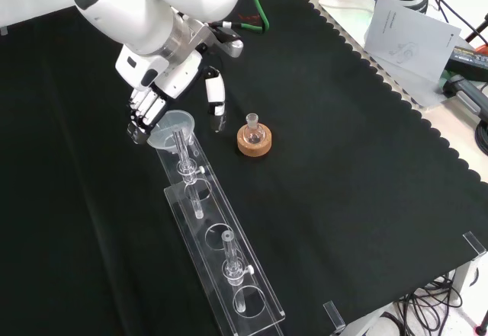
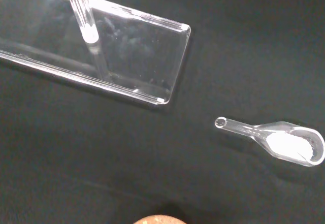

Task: Pick up the funnel from the transparent funnel stand.

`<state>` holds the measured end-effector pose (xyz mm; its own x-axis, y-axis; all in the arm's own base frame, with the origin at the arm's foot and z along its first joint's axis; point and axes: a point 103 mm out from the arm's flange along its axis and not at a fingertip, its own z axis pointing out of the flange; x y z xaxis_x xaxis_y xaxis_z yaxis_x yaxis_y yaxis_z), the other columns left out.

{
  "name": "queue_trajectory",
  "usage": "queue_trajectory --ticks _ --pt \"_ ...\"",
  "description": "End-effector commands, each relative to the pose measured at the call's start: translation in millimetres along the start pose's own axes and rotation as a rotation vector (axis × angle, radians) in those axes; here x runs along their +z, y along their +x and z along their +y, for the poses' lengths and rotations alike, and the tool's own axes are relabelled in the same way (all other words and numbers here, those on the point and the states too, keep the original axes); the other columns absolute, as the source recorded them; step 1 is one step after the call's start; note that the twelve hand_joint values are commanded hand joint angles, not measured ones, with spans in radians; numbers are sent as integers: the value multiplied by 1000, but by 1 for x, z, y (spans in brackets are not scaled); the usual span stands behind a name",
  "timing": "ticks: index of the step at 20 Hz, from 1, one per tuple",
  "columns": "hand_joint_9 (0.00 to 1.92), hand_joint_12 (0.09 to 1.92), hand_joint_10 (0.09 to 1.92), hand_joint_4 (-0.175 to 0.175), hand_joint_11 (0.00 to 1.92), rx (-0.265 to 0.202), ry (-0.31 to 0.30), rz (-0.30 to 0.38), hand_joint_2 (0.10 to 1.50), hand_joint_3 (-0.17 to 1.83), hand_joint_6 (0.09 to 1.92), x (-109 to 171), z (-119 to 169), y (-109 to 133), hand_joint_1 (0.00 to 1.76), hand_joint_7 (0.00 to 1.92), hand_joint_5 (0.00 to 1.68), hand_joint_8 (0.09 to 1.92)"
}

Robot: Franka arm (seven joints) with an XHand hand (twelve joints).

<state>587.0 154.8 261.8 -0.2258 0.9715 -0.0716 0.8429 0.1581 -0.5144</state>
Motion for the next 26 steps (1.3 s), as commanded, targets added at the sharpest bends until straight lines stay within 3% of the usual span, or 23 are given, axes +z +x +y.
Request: queue_trajectory --ticks 1,5,9,10,12,13,14,18,26 --pt "15 1537 896 -38 230 -1 -55 -1 754 230 87 -9 10 13 605 0 28 323" --pt "15 1535 898 -39 233 -8 -71 4 754 231 87 -10 7 10 607 0 31 326" --pt "15 1534 899 -39 234 -13 -54 -7 754 232 87 -13 6 10 609 0 31 326" --pt "15 1534 900 -39 234 -4 -45 -10 753 232 87 -26 -1 12 609 0 31 325" --pt "15 1533 900 -39 235 7 -28 -29 753 232 87 -28 1 23 609 0 31 324" --pt "16 1533 900 -39 236 1 -30 -7 752 232 87 -23 -3 1 609 0 31 324" --pt "17 1533 901 -39 236 -2 -30 0 752 233 87 -20 -3 -5 608 0 32 324" --pt "22 1532 903 -39 238 -26 -63 49 751 233 87 -5 3 -10 606 0 32 323" --pt "41 1528 903 -40 247 -34 -93 70 749 239 87 3 6 -17 604 0 37 346"
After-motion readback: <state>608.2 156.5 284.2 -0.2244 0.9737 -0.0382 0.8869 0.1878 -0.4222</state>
